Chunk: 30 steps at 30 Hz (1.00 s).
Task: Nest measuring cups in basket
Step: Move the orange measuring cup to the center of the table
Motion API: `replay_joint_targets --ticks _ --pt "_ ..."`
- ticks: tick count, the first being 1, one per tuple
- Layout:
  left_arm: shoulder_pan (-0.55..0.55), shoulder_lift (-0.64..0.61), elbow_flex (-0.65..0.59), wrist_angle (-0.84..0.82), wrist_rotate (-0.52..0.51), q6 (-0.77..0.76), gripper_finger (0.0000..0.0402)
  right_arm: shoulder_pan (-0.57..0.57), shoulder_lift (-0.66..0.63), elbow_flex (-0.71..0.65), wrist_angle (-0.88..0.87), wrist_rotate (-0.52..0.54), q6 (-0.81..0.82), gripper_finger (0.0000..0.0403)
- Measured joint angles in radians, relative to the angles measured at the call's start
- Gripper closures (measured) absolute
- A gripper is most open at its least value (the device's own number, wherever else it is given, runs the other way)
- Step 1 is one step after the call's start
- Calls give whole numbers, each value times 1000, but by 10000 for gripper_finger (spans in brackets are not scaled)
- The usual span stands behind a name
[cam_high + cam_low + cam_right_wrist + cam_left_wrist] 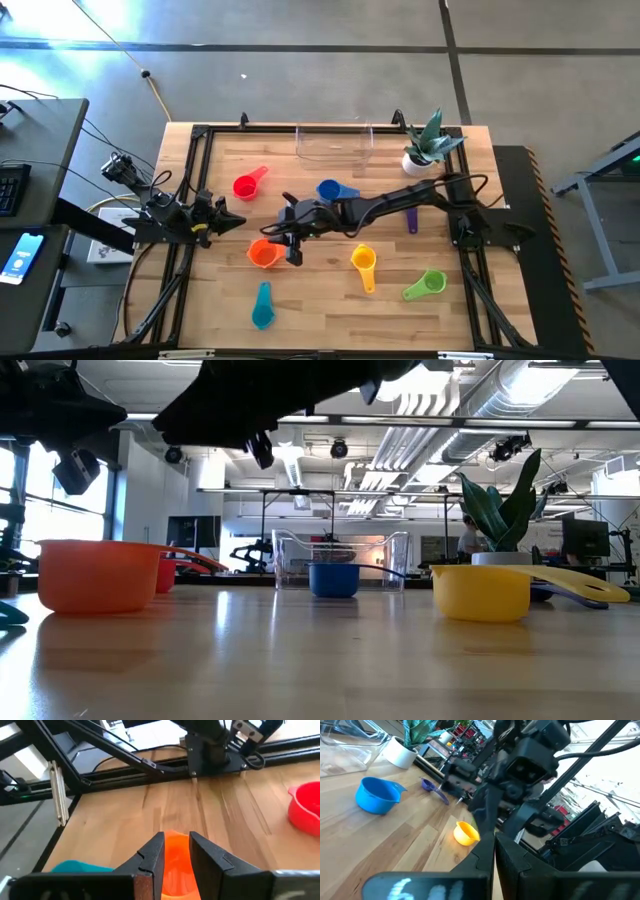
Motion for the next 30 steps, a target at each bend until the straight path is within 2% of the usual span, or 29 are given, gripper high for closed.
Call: replay_joint_targets --ticks 13,20,30 --pt "0 0 0 0 0 0 397 -42 88 0 44 -6 49 264" --pt "0 0 0 0 0 0 397 -48 138 18 76 22 176 263" --pt "0 0 0 0 0 0 397 -27 161 101 -74 48 173 263"
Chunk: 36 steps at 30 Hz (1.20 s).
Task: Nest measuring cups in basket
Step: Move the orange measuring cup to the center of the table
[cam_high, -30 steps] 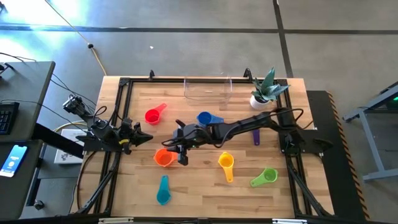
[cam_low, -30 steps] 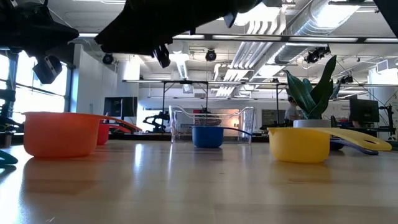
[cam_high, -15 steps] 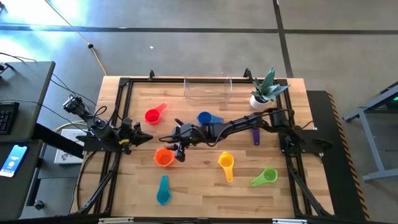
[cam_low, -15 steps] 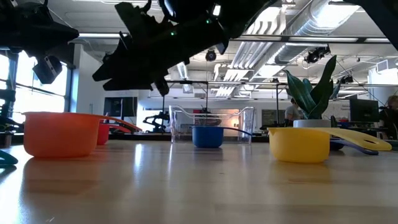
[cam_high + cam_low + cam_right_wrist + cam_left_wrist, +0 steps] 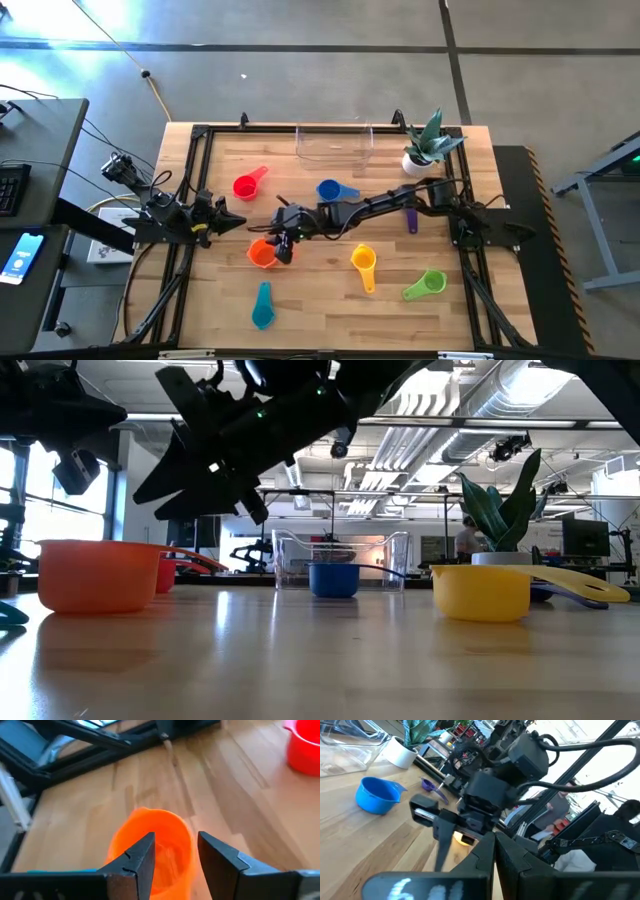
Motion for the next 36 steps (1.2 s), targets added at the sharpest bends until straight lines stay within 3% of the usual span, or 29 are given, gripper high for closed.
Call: replay_joint_targets --ticks 36 --pt "0 0 0 0 -3 0 397 24 56 9 -51 24 31 263"
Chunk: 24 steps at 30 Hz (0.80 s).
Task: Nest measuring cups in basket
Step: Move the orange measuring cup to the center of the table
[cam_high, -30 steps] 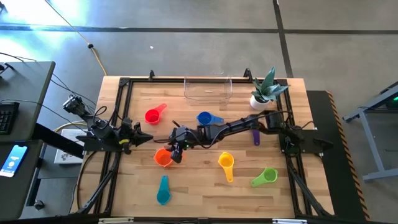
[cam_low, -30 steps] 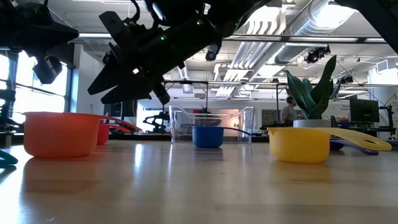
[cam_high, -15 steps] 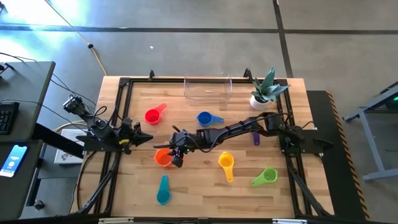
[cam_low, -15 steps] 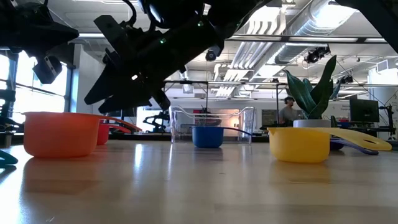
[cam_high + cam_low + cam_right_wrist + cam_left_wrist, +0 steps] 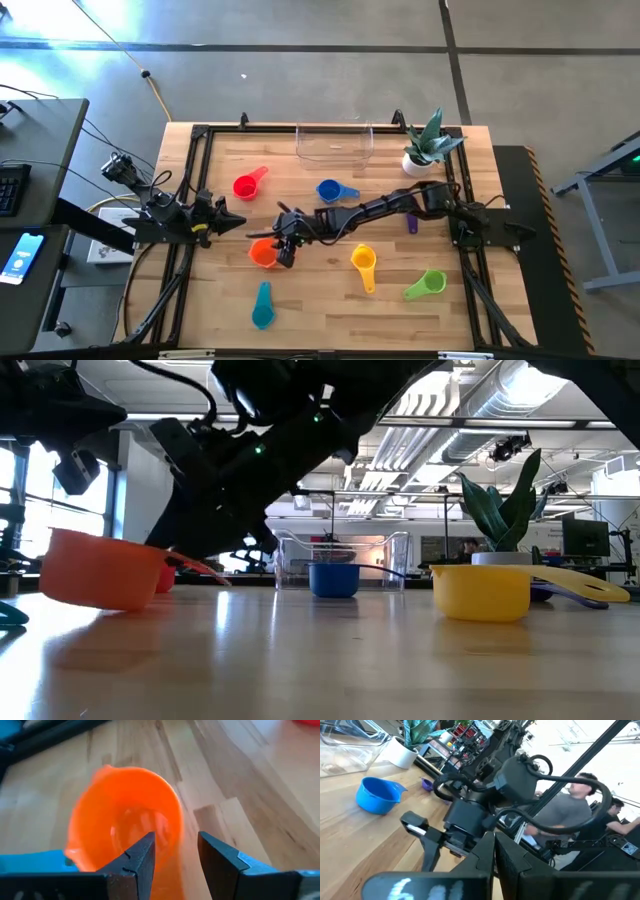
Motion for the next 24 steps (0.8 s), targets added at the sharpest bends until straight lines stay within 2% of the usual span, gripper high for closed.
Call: replay_joint_targets --ticks 9,19,24 --pt "0 0 0 -1 -1 35 397 -11 -2 2 -24 5 33 271" --pt "0 0 0 -1 -1 53 397 -19 -2 2 -33 -14 53 361" --pt "0 0 0 0 -1 53 397 -19 -3 2 -36 -13 74 390"
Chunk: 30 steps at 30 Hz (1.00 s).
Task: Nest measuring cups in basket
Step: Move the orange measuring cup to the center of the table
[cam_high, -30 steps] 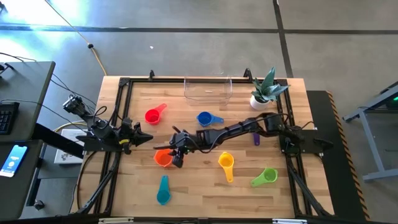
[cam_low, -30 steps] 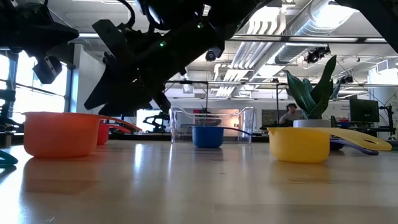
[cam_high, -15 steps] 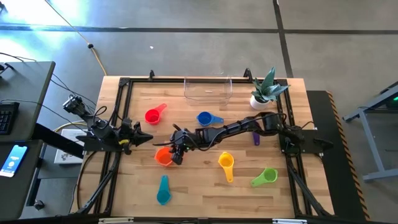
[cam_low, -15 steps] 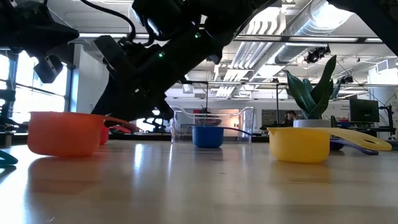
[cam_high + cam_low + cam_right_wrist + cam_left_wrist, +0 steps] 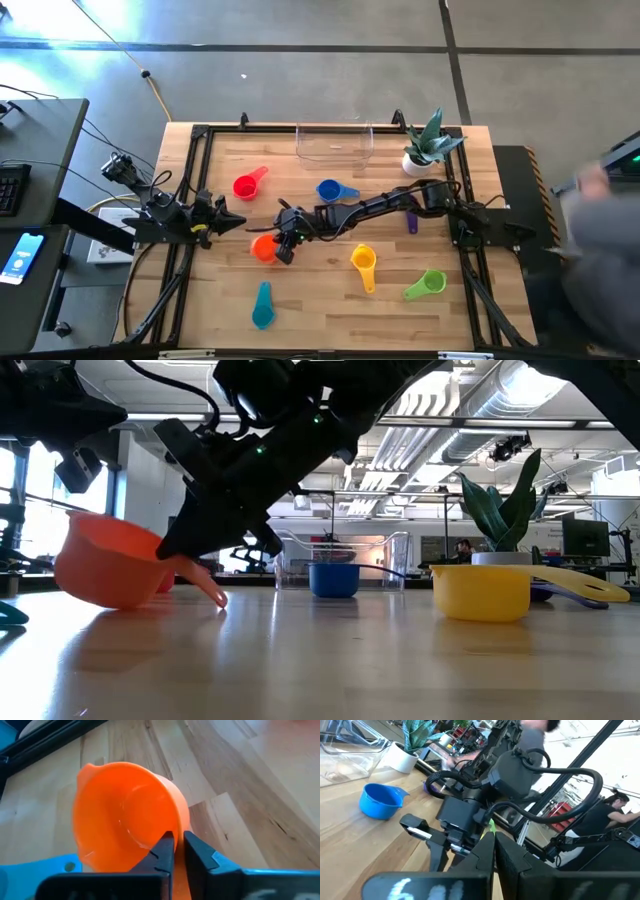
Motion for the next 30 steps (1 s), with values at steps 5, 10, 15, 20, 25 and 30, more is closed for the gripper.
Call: replay_joint_targets --ticks 5,10,15,20,25,30 --pt "0 0 0 0 0 0 397 0 -1 0 0 1 8 398" --pt "0 0 0 0 0 0 397 0 -19 1 -60 1 33 400" --pt "0 0 0 0 0 0 397 -3 -71 0 -198 -7 30 402" --pt "0 0 0 0 1 0 397 -9 -121 0 -328 -48 4 402" --pt "0 0 0 -1 1 0 397 -13 -150 0 -465 -92 -47 402" --pt "0 0 0 0 1 0 397 -28 -151 0 -583 -111 -75 403"
